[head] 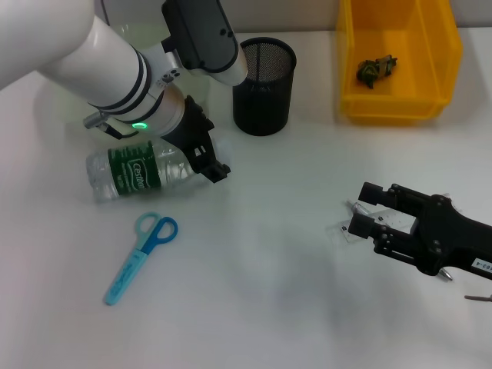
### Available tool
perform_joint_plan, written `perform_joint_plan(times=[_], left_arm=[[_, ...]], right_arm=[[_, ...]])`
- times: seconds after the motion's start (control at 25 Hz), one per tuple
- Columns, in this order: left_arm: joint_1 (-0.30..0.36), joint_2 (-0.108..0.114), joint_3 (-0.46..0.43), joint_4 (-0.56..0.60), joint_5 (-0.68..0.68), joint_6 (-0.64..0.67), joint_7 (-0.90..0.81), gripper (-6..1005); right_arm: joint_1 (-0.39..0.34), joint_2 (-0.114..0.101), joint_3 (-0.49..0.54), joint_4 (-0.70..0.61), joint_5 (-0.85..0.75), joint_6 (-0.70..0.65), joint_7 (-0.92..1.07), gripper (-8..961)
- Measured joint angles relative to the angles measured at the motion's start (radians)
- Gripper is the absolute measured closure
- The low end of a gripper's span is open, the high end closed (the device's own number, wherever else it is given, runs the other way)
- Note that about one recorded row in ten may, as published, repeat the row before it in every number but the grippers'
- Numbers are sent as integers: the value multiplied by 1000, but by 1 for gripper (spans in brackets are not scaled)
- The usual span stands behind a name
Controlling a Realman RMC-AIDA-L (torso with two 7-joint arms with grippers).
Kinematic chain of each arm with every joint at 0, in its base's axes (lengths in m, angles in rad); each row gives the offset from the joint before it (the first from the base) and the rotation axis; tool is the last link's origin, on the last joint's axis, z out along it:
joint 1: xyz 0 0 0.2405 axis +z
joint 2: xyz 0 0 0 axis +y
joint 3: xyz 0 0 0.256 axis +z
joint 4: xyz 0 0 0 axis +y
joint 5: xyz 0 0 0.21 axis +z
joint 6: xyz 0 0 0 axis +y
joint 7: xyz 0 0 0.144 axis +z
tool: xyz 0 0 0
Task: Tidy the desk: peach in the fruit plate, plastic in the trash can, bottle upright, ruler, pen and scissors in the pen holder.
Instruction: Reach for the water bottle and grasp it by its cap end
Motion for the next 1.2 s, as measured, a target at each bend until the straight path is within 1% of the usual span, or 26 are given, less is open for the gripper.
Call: perform_joint_plan(times=[0.32, 1.0, 1.2], left_arm=[[-20, 0, 13, -57, 1, -29, 0, 216], [-26, 0, 24, -74, 5, -51, 1, 217], [-26, 0, 25, -75, 12, -51, 1, 387]], right_arm=[[0, 0, 2, 1, 0, 1, 0, 291], [7, 0, 3, 8, 0, 12, 0, 291], [11, 0, 3, 8, 0, 12, 0, 290]])
